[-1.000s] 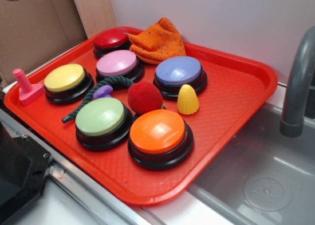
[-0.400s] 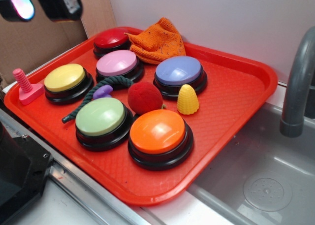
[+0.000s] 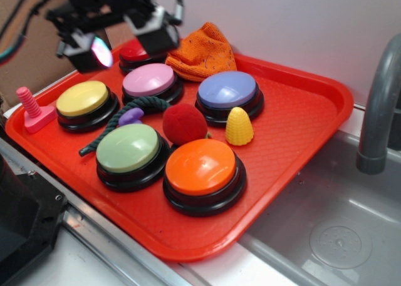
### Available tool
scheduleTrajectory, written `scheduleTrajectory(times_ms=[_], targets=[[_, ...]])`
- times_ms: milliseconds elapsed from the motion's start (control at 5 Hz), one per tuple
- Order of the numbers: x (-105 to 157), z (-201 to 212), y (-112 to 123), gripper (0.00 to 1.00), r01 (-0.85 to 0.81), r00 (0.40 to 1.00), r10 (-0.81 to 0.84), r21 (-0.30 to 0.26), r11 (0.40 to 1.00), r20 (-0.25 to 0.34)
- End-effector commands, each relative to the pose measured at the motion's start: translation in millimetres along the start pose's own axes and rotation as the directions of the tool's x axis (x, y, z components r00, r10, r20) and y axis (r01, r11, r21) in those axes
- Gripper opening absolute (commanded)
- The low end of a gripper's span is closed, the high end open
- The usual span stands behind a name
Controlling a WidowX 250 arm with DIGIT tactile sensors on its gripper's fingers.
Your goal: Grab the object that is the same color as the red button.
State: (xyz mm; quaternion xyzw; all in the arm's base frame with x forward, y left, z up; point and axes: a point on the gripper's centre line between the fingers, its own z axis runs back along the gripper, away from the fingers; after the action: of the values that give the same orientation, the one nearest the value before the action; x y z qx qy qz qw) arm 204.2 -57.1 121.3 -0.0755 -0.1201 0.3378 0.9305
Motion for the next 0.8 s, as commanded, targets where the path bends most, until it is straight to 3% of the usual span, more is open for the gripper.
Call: scheduleTrajectory(times_ms=[0, 400, 600], targets=[[0, -42, -31, 1.0, 0.061, 0.997, -0.057, -0.075, 0.995, 0.054], [-5, -66, -38, 1.0, 0.112, 0.991, -0.111, -0.004, 0.994, 0.074], [-5, -67, -38, 0.02, 0.128, 0.989, -0.128, 0.005, 0.992, 0.071]])
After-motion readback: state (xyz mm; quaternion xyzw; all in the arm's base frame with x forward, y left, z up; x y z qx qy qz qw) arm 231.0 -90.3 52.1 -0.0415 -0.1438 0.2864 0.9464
